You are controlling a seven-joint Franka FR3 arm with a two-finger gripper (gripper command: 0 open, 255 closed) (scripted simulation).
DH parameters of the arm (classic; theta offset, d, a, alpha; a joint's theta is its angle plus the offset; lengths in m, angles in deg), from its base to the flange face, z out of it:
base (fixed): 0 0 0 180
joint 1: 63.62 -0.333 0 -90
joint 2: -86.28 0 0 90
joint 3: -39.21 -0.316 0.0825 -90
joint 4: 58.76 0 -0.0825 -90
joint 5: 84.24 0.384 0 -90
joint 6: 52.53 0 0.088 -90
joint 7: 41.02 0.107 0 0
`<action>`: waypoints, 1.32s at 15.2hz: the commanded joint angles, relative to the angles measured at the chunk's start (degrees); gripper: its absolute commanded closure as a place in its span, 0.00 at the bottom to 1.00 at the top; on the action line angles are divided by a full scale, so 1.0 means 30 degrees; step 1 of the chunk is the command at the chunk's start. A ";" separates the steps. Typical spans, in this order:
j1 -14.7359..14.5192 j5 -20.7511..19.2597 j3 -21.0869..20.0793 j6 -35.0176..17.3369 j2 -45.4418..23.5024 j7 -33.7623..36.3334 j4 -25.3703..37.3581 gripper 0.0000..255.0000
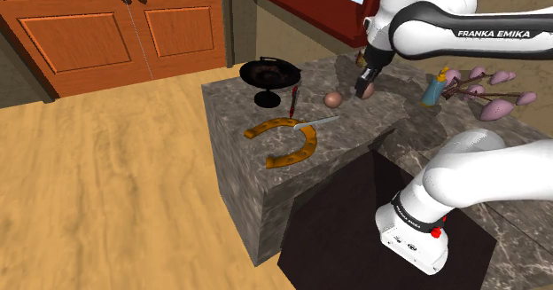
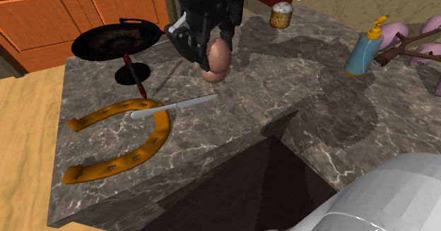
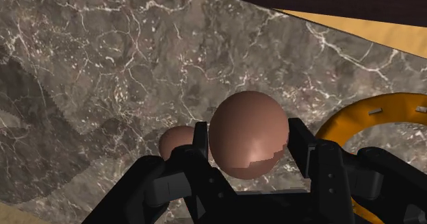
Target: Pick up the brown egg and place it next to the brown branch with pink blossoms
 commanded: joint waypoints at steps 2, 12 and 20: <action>-0.0005 0.0064 -0.0007 0.0745 -0.0012 -0.0178 0.0770 1.00; -0.0041 0.0292 -0.0144 0.3164 -0.0219 -0.0636 0.3434 1.00; 0.0595 -0.0658 0.1262 0.4423 0.1442 -0.2433 0.3400 1.00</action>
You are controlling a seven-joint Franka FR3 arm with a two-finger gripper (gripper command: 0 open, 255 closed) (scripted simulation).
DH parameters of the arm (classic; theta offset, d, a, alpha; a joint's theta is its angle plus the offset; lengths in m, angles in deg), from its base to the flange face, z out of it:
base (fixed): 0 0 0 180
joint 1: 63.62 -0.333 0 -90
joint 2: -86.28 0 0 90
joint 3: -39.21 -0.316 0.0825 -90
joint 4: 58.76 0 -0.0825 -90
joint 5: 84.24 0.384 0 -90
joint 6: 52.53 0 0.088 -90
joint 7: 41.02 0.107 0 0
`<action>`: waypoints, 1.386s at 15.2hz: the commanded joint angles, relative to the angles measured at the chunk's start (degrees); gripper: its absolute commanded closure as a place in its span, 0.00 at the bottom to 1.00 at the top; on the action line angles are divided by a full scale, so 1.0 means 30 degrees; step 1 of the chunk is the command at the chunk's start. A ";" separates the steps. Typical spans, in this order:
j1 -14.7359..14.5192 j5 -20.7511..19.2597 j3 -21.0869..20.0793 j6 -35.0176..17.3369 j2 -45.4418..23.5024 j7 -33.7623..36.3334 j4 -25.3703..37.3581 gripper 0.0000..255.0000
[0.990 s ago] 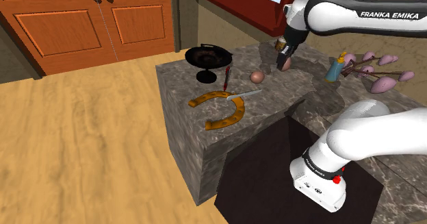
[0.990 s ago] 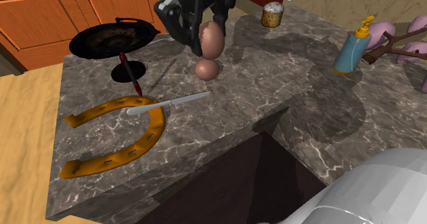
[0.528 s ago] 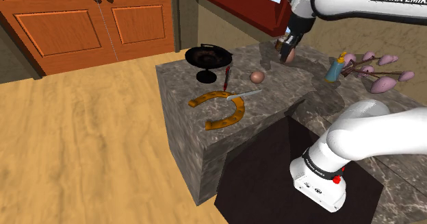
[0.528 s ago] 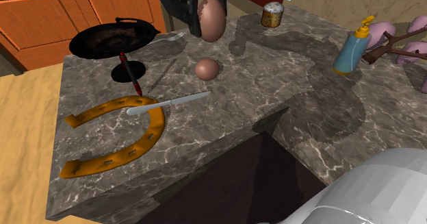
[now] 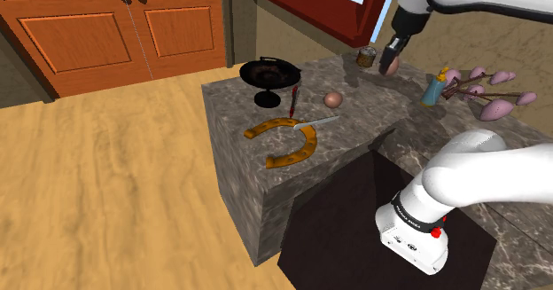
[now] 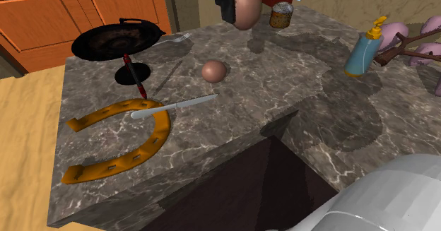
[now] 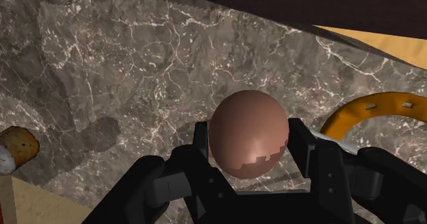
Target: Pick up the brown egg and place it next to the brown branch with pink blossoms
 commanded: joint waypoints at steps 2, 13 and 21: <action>0.0507 -0.0832 0.1109 0.0381 0.1226 -0.1256 -0.0564 1.00; 0.2631 -0.4499 0.5724 0.1431 0.4005 -0.6293 -0.0813 1.00; 0.3574 -0.7179 0.9372 0.1570 0.4223 -0.9972 0.0695 1.00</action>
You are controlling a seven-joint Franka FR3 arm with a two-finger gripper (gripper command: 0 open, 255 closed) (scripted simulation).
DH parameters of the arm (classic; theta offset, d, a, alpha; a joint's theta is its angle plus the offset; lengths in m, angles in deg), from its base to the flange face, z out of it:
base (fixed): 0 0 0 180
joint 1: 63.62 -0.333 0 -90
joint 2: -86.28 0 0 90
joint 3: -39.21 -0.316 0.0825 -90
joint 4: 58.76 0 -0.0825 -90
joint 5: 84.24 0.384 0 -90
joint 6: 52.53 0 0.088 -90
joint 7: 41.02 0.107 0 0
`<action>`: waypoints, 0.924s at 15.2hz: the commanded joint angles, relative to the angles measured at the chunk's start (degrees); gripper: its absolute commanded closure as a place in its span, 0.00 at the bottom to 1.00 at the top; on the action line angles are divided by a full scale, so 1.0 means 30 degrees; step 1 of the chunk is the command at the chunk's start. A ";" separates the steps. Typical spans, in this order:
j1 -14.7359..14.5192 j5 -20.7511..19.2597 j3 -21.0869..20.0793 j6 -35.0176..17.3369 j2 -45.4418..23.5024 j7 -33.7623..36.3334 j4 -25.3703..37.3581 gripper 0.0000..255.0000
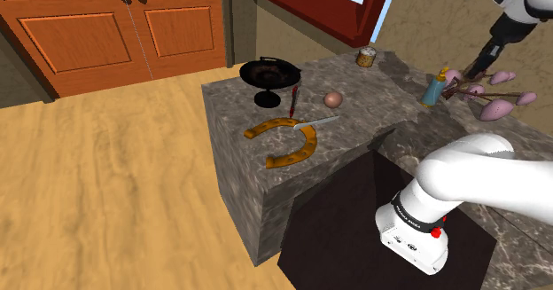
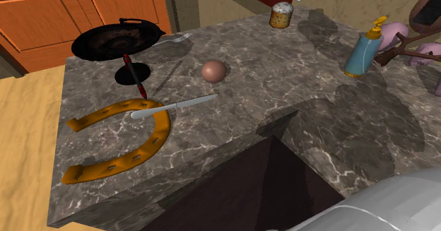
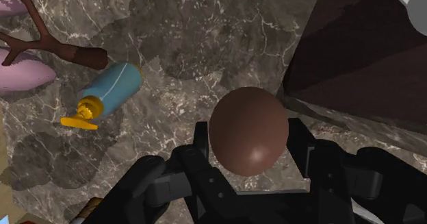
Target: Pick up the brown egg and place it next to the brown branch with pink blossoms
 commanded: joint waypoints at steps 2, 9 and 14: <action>0.0168 -0.0963 0.1415 -0.0095 -0.0146 -0.1355 0.0753 1.00; -0.0177 -0.2726 0.4673 -0.0374 -0.1061 -0.4399 0.3427 1.00; -0.1084 -0.3630 0.7080 -0.0607 -0.1948 -0.6507 0.5915 1.00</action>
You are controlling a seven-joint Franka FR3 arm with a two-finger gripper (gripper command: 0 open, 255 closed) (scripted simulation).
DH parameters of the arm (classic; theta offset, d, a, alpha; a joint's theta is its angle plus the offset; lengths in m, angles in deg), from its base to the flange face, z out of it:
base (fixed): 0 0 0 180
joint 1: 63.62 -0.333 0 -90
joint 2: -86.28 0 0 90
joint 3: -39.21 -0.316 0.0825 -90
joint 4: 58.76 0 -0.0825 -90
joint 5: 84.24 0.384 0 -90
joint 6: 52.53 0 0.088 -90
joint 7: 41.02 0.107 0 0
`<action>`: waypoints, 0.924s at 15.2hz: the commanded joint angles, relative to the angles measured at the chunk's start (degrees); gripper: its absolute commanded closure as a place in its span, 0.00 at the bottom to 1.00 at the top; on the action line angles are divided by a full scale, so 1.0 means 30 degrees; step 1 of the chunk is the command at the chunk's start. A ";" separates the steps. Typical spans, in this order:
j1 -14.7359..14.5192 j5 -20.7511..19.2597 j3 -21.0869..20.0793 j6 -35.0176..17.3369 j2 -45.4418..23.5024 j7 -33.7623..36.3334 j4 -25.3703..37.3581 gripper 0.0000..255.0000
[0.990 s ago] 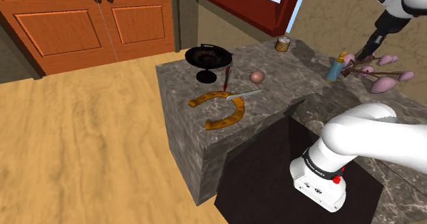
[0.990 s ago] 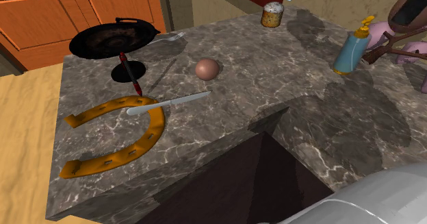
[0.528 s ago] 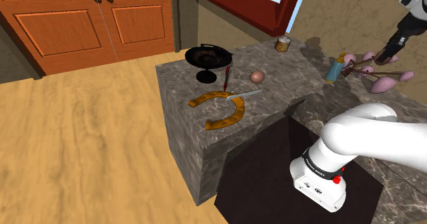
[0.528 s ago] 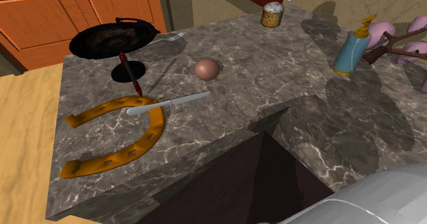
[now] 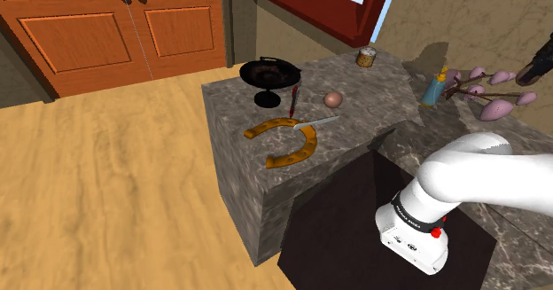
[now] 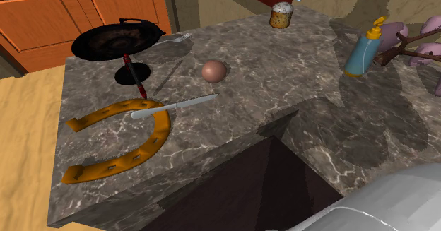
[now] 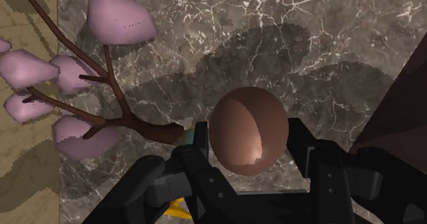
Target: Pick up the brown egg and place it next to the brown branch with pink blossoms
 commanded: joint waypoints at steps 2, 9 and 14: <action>-0.0658 -0.0439 0.1387 -0.0082 -0.0461 -0.1232 0.1533 1.00; -0.2572 -0.1259 0.4446 -0.0492 -0.1167 -0.3363 0.4564 1.00; -0.2314 -0.1811 0.4968 -0.1387 -0.0740 -0.3092 0.3413 1.00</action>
